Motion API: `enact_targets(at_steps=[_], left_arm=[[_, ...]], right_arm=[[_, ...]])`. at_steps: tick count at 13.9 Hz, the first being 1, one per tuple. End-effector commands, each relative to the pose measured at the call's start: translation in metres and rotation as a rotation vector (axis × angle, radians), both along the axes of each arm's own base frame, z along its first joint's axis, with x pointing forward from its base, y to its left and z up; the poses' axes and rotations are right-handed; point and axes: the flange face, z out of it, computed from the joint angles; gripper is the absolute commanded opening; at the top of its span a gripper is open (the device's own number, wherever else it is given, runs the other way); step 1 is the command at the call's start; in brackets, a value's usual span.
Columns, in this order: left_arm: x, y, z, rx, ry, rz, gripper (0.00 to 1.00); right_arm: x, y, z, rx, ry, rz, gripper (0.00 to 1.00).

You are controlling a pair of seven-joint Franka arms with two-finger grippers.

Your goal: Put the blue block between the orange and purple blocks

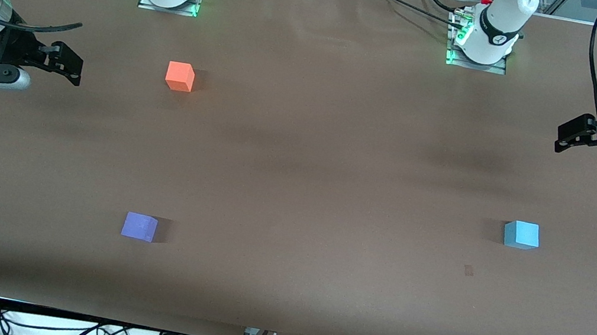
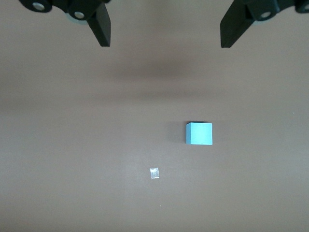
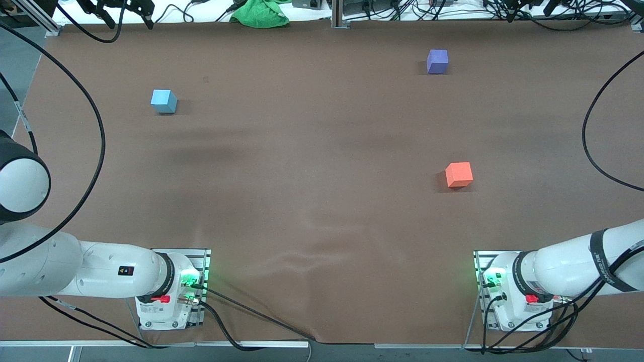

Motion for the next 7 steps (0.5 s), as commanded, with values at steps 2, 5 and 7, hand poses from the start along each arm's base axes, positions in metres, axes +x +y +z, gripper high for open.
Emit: enact_targets(at_steps=[2, 5, 7], left_arm=[[-0.0013, -0.0014, 0.0015, -0.005, -0.001, -0.013, 1.0], [-0.0009, -0.0023, 0.0014, -0.005, -0.001, -0.017, 1.0], [0.0022, -0.0018, -0.0037, -0.006, 0.007, -0.015, 1.0]], right_arm=[[-0.001, -0.0022, 0.0038, 0.013, 0.005, 0.01, 1.0], [-0.0011, -0.0022, 0.0031, 0.013, 0.006, 0.01, 1.0], [-0.0014, -0.0023, 0.0029, 0.013, 0.009, 0.009, 1.0]])
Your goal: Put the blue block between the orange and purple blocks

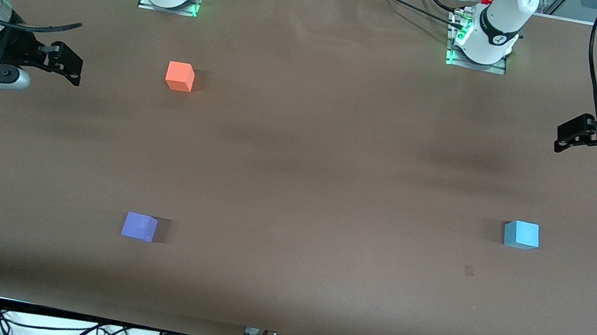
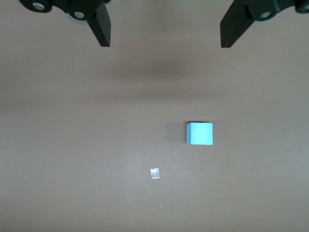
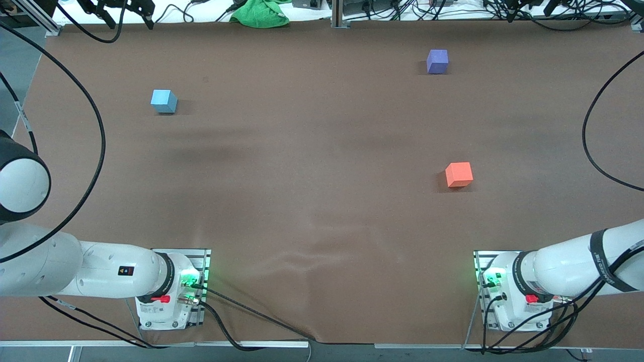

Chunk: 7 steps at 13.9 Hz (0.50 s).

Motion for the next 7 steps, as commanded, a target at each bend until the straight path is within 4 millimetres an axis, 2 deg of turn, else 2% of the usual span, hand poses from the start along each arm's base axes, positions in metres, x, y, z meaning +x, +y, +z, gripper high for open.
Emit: enact_targets(at_steps=[1, 2, 4, 6, 7], left_arm=[[0.003, -0.001, -0.003, -0.005, 0.005, -0.012, 1.0], [0.006, 0.0, -0.006, -0.005, 0.008, -0.012, 1.0], [0.023, 0.003, -0.028, -0.004, 0.037, -0.012, 1.0], [0.036, 0.027, -0.04, -0.003, 0.052, 0.026, 1.0], [0.043, 0.03, -0.053, -0.001, 0.063, 0.03, 1.0]], right_arm=[[-0.002, -0.002, 0.004, 0.012, 0.011, 0.01, 1.0], [-0.002, -0.002, 0.004, 0.014, 0.012, 0.008, 1.0], [-0.002, -0.002, 0.002, 0.014, 0.015, 0.01, 1.0], [-0.002, -0.005, 0.002, 0.011, 0.014, 0.004, 1.0], [-0.002, -0.005, 0.002, 0.013, 0.015, 0.004, 1.0]])
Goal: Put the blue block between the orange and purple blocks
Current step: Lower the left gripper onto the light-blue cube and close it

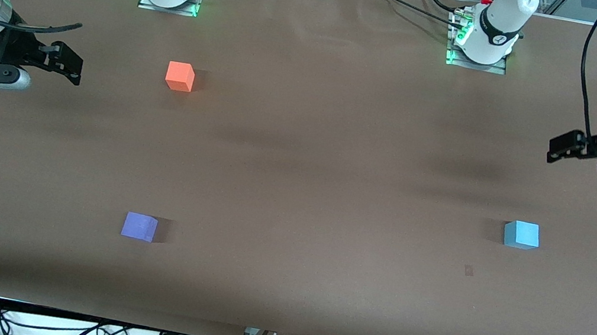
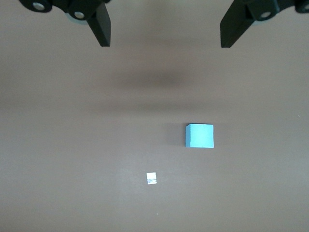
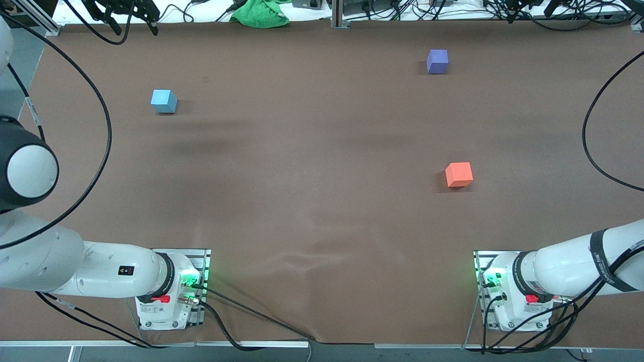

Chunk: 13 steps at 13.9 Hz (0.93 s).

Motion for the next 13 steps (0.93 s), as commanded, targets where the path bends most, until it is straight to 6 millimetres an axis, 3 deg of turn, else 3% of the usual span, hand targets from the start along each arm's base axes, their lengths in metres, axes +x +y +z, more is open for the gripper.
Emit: enact_targets(at_steps=[1, 5, 7, 9, 13], left_arm=[[0.028, 0.018, -0.029, -0.004, 0.012, 0.007, 1.0], [0.072, 0.036, -0.118, 0.0, -0.01, 0.01, 1.0], [0.085, 0.054, -0.163, -0.001, -0.04, -0.02, 1.0], [0.084, 0.076, -0.205, -0.002, -0.038, -0.006, 1.0], [0.062, 0.097, -0.279, -0.017, 0.021, -0.07, 1.0]], right_arm=[[-0.001, -0.003, 0.003, 0.014, 0.007, 0.007, 1.0], [-0.001, -0.003, 0.003, 0.014, 0.007, 0.007, 1.0], [-0.001, -0.003, 0.003, 0.014, 0.007, 0.005, 1.0], [-0.001, -0.003, 0.003, 0.014, 0.007, 0.005, 1.0], [-0.001, -0.003, 0.006, 0.016, 0.0, -0.004, 1.0]])
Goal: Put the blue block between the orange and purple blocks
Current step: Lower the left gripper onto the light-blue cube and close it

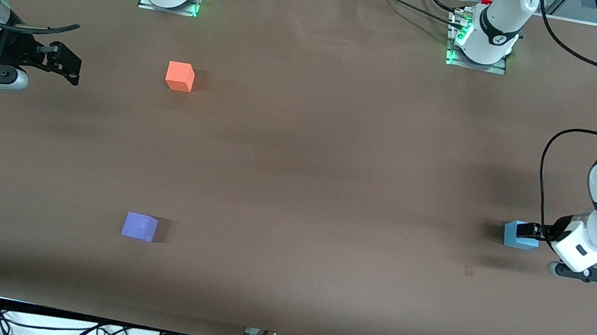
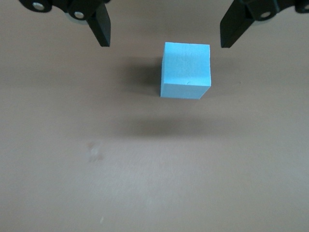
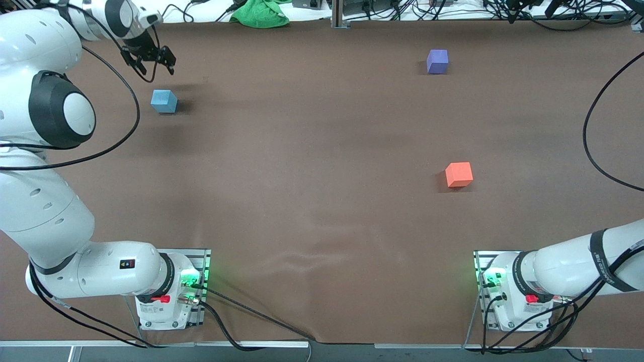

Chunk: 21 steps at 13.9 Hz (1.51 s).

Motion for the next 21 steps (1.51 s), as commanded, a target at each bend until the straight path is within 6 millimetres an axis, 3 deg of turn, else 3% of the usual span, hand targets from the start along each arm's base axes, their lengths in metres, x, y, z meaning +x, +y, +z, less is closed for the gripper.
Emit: enact_targets(at_steps=[1, 4, 7, 15, 16, 17, 18, 20, 21], left_arm=[[-0.009, 0.01, -0.031, -0.012, 0.003, -0.096, 1.0], [-0.009, 0.035, -0.062, 0.002, -0.002, -0.099, 1.0], [-0.007, 0.032, -0.067, 0.0, -0.001, -0.1, 1.0], [-0.012, 0.033, -0.11, -0.014, 0.023, -0.092, 1.0], [-0.012, 0.034, -0.11, -0.015, 0.023, -0.089, 0.85], [-0.012, 0.034, -0.111, -0.016, 0.027, -0.089, 0.53], [-0.013, 0.033, -0.111, -0.016, 0.029, -0.091, 0.28], [-0.011, 0.034, -0.109, -0.015, 0.026, -0.092, 0.11], [-0.01, 0.034, -0.106, -0.013, 0.022, -0.093, 0.1]], right_arm=[[-0.002, 0.0, 0.006, 0.018, -0.001, 0.001, 1.0], [-0.002, 0.001, 0.005, 0.017, 0.0, 0.002, 1.0], [-0.001, 0.002, 0.005, 0.016, -0.002, 0.004, 1.0], [0.003, -0.008, 0.003, 0.006, -0.01, 0.004, 1.0], [0.003, -0.008, 0.003, 0.007, -0.012, 0.001, 1.0], [0.003, -0.008, 0.004, 0.006, -0.015, 0.002, 1.0], [0.003, -0.008, 0.004, 0.006, -0.015, 0.001, 1.0], [0.003, -0.008, 0.004, 0.007, -0.013, 0.001, 1.0], [0.003, -0.008, 0.005, 0.007, -0.015, 0.002, 1.0]])
